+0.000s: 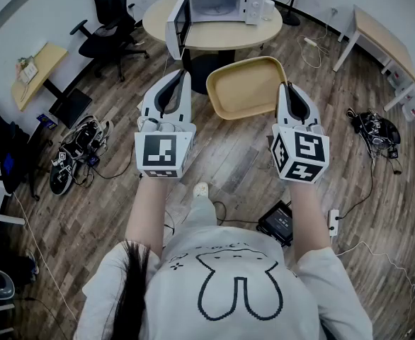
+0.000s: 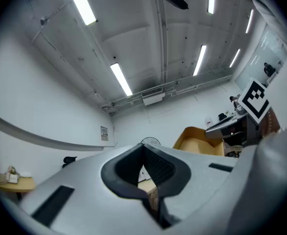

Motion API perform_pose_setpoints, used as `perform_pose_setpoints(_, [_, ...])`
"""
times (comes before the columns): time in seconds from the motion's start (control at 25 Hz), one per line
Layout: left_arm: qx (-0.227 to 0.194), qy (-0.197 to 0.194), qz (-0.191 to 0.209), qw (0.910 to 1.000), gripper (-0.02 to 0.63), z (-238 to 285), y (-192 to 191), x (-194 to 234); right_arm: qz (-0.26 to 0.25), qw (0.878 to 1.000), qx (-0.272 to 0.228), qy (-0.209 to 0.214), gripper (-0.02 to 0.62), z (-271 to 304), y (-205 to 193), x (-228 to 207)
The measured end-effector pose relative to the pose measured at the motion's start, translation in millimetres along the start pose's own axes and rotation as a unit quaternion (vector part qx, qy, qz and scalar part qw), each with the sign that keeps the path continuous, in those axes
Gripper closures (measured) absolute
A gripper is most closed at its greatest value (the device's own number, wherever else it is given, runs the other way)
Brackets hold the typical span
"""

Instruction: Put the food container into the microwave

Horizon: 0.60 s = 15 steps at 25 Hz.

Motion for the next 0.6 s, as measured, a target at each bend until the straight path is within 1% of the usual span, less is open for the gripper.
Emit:
perform_pose_setpoints(0.16, [-0.004, 0.000, 0.016, 0.9999, 0.598, 34, -7, 6, 0.007, 1.000, -0.003, -0.004, 0.558, 34, -3, -13])
perform_pose_setpoints(0.36, [0.001, 0.001, 0.009, 1.0000, 0.598, 65, -24, 23, 0.007, 1.000, 0.005, 0.000, 0.558, 71, -12, -13])
perform_pose_setpoints(0.6, [0.003, 0.001, 0.002, 1.0000, 0.598, 113, -43, 63, 0.011, 1.000, 0.008, -0.006, 0.558, 134, -17, -11])
Point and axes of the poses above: the fingertips, and each gripper's own axes: z forward along the fingers, x to its left, y out of its top, the point moved 10 cm from there along -z, backward along the fingers, and after that the axes turned 10 degrees about -z, right-handed, at the moved point
